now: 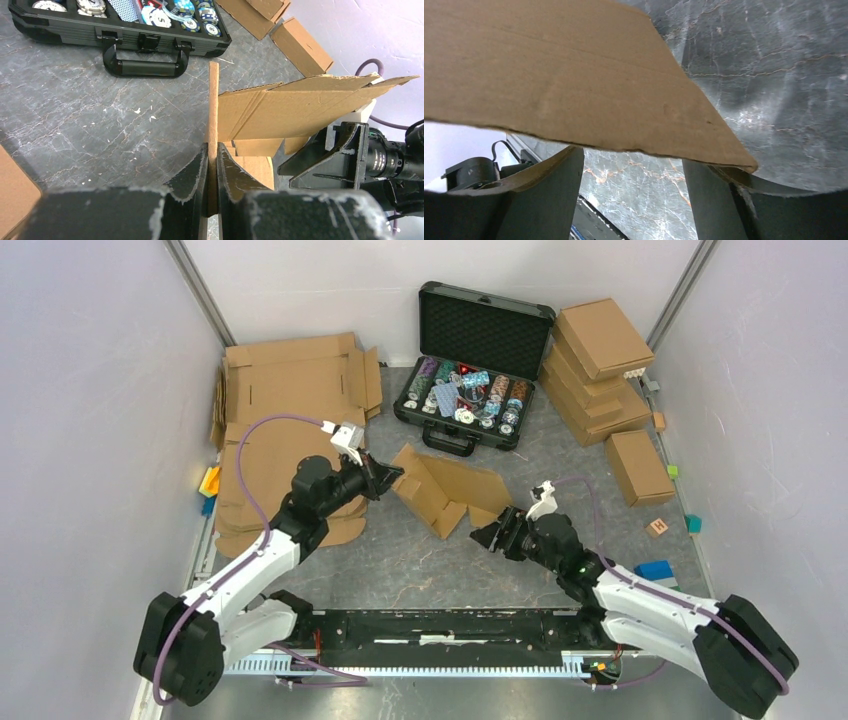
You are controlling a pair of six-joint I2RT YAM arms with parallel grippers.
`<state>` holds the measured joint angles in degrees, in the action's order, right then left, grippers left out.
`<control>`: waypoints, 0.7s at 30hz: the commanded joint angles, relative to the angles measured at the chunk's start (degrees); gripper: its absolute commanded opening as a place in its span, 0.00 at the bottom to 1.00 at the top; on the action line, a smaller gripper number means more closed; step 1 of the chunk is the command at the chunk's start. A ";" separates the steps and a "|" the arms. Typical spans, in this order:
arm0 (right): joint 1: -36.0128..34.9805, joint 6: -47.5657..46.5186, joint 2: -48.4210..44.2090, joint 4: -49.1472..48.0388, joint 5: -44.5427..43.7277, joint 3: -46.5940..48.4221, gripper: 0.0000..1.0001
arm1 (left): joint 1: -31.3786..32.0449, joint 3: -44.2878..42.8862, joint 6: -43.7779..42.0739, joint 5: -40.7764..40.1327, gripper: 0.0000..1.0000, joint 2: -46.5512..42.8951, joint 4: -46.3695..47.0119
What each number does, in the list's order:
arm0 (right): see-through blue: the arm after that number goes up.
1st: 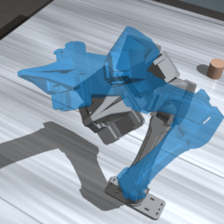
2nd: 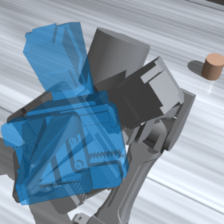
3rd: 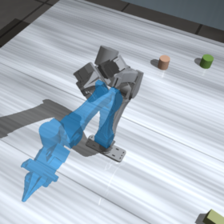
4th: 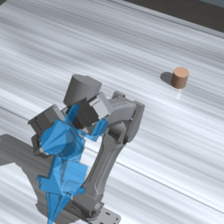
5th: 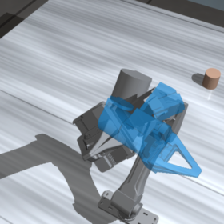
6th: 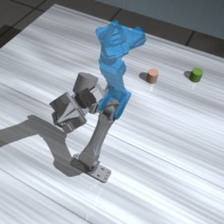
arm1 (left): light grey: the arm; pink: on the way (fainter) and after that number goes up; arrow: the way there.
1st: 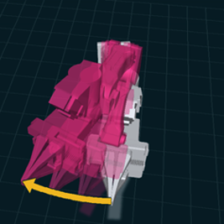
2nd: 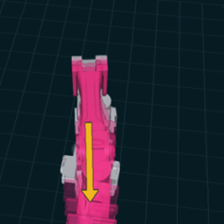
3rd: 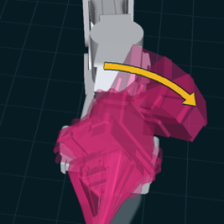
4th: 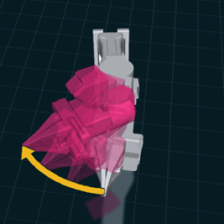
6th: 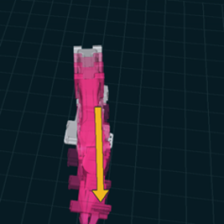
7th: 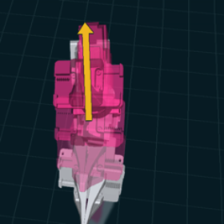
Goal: Fold the paper box
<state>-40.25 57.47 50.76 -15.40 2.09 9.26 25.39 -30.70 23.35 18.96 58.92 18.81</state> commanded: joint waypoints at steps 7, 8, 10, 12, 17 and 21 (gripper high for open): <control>-6.24 6.73 4.50 -11.01 -10.37 0.84 0.72 | 0.45 0.66 3.01 -9.12 0.14 -1.41 -4.64; -6.24 6.25 5.11 -10.60 -10.60 1.60 0.72 | 0.44 0.65 3.05 -9.51 0.13 -1.35 -5.19; -6.41 5.41 7.24 -10.49 -10.89 2.90 0.72 | 0.43 1.28 3.10 -9.82 0.13 -1.79 -5.23; -6.80 5.49 9.62 -10.30 -12.07 4.02 0.72 | 0.45 2.92 3.49 -10.41 0.13 -2.76 -3.84; -7.90 4.96 16.94 -12.29 -12.91 8.08 0.71 | 0.46 6.07 3.08 -9.91 0.13 -4.57 -2.37; -8.26 4.41 21.42 -11.55 -13.08 11.79 0.70 | 0.52 9.06 3.32 -8.61 0.13 -7.39 0.37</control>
<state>-48.01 62.72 69.08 -24.73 -8.75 16.03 25.63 -24.03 24.80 9.56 54.81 15.16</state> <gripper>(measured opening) 0.708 0.140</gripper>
